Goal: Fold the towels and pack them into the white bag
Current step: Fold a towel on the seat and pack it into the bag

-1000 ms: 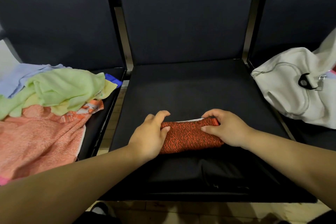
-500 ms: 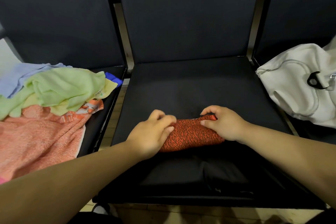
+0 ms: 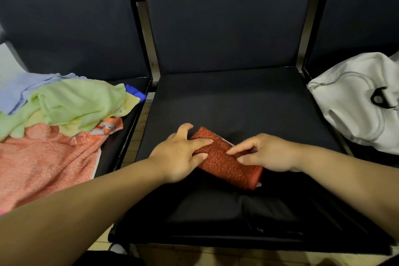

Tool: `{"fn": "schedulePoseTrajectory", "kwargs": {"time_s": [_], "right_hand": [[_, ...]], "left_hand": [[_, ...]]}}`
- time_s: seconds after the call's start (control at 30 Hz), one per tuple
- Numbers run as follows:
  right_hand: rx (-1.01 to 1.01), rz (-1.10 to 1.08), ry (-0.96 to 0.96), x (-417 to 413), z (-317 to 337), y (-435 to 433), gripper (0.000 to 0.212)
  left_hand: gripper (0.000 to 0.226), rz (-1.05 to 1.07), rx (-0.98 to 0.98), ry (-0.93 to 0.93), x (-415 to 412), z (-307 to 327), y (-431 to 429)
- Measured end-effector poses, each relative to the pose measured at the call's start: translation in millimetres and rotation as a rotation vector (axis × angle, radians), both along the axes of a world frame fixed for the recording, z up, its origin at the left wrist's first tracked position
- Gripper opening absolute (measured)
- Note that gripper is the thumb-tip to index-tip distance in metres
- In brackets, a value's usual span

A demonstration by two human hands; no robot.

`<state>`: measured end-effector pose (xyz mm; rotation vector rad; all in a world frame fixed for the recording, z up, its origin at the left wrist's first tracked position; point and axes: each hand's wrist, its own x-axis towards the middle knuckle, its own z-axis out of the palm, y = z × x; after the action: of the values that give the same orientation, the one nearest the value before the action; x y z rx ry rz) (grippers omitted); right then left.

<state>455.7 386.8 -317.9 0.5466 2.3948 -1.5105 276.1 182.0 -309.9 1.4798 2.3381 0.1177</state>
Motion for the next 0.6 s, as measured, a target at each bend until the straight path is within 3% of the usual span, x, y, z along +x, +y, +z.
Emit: {"fn": "schedulePoseTrajectory", "kwargs": {"time_s": [0.07, 0.23, 0.43, 0.6], "right_hand": [[-0.138, 0.011, -0.081, -1.0, 5.3, -0.3, 0.031], [-0.171, -0.08, -0.056, -17.7, 18.7, -2.5, 0.02], [-0.344, -0.046, -0.209, -32.8, 17.6, -17.3, 0.029], [-0.359, -0.038, -0.185, -25.2, 18.1, -18.3, 0.032]], "left_hand": [[0.049, -0.016, 0.012, 0.004, -1.3, -0.4, 1.9], [0.048, -0.086, -0.038, -0.017, -9.4, -3.0, 7.8], [0.05, -0.153, -0.051, 0.051, -19.5, -6.1, 7.7], [0.049, -0.189, -0.05, -0.044, -26.0, -6.2, 9.8]]}}
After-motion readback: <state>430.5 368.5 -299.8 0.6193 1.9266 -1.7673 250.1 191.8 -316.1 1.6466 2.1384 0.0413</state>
